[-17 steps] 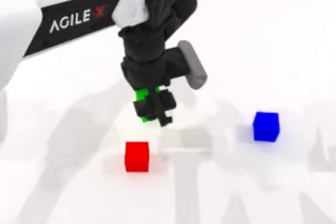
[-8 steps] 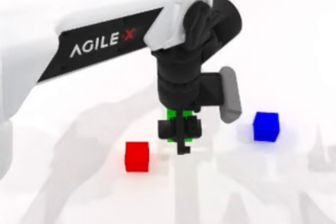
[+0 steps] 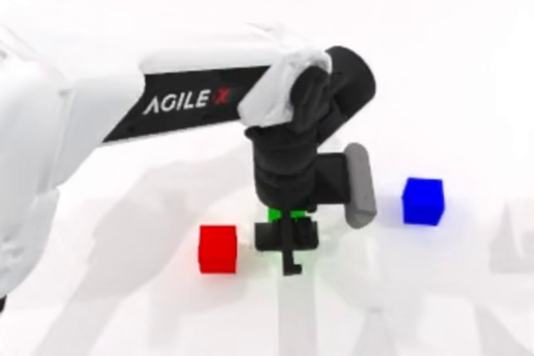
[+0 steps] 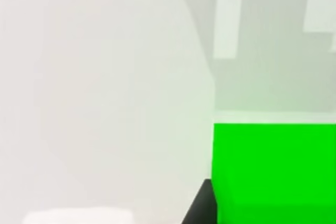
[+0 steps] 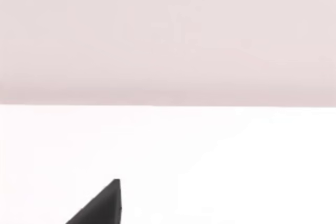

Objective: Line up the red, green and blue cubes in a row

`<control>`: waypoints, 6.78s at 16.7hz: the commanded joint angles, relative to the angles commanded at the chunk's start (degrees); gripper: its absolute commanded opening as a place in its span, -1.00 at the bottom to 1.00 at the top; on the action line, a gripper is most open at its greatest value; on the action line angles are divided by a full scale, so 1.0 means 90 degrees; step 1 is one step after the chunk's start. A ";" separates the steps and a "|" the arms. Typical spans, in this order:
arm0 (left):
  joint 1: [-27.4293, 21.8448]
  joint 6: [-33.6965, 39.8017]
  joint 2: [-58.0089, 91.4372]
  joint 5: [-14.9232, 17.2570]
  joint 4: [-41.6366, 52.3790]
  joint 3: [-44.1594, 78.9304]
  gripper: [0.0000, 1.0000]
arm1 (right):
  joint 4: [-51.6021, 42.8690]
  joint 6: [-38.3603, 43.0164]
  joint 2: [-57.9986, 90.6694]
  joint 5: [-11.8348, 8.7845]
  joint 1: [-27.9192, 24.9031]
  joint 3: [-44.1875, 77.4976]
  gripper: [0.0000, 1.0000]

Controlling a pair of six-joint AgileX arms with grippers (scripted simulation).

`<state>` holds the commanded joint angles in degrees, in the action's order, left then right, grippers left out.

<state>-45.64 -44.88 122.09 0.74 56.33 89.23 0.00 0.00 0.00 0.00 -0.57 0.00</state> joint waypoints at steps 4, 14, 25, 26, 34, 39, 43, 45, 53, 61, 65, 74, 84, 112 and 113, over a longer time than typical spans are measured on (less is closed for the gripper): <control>-0.0011 -0.0007 0.0060 0.0000 -0.0146 -0.0124 -1.00 | 0.0000 0.0000 0.0000 0.0000 0.0000 0.0000 1.00; -0.0011 -0.0007 0.0060 0.0000 -0.0146 -0.0124 0.36 | 0.0000 0.0000 0.0000 0.0000 0.0000 0.0000 1.00; -0.0011 -0.0007 0.0060 0.0000 -0.0146 -0.0124 1.00 | 0.0000 0.0000 0.0000 0.0000 0.0000 0.0000 1.00; -0.0011 -0.0007 0.0060 0.0000 -0.0146 -0.0124 1.00 | 0.0000 0.0000 0.0000 0.0000 0.0000 0.0000 1.00; 0.0095 -0.0007 -0.0246 -0.0002 0.1128 0.0772 1.00 | 0.0000 0.0000 0.0000 0.0000 0.0000 0.0000 1.00; 0.0130 -0.0002 -0.0376 -0.0004 0.1434 0.1024 1.00 | 0.0000 0.0000 0.0000 0.0000 0.0000 0.0000 1.00; 0.0198 0.0068 -0.0546 -0.0016 0.1286 0.0831 1.00 | -0.0137 0.0066 0.0186 -0.0009 -0.0060 0.0185 1.00; 0.0440 0.0242 -0.1009 -0.0042 0.0989 0.0414 1.00 | -0.0432 0.0210 0.0605 -0.0014 -0.0176 0.0597 1.00; 0.2264 0.1747 -0.5254 -0.0158 -0.1241 -0.3132 1.00 | -0.2754 0.1271 0.4707 0.0016 -0.1000 0.3784 1.00; 0.4216 0.3660 -1.0529 -0.0189 -0.4112 -0.7610 1.00 | -0.5526 0.2461 0.9780 -0.0012 -0.2003 0.7323 1.00; 0.4821 0.4406 -1.2298 -0.0141 -0.5309 -0.9062 1.00 | -0.6502 0.2919 1.1498 -0.0014 -0.2369 0.8727 1.00; 0.5198 0.4987 -1.3566 -0.0082 -0.6258 -0.9915 1.00 | -0.7098 0.3240 1.2628 0.0009 -0.2594 0.9727 1.00; 0.5198 0.4987 -1.3566 -0.0082 -0.6258 -0.9915 1.00 | -0.5568 0.3251 1.3178 0.0013 -0.2599 0.8796 1.00; 0.5198 0.4987 -1.3566 -0.0082 -0.6258 -0.9915 1.00 | -0.5329 0.3241 1.3217 0.0053 -0.2589 0.8617 -1.00; 0.5198 0.4987 -1.3566 -0.0082 -0.6258 -0.9915 1.00 | -0.5350 0.3239 1.3212 0.0052 -0.2595 0.8637 -1.00</control>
<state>1.15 0.00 0.00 0.00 0.00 0.00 -48.15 29.15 118.91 0.47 -23.92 77.73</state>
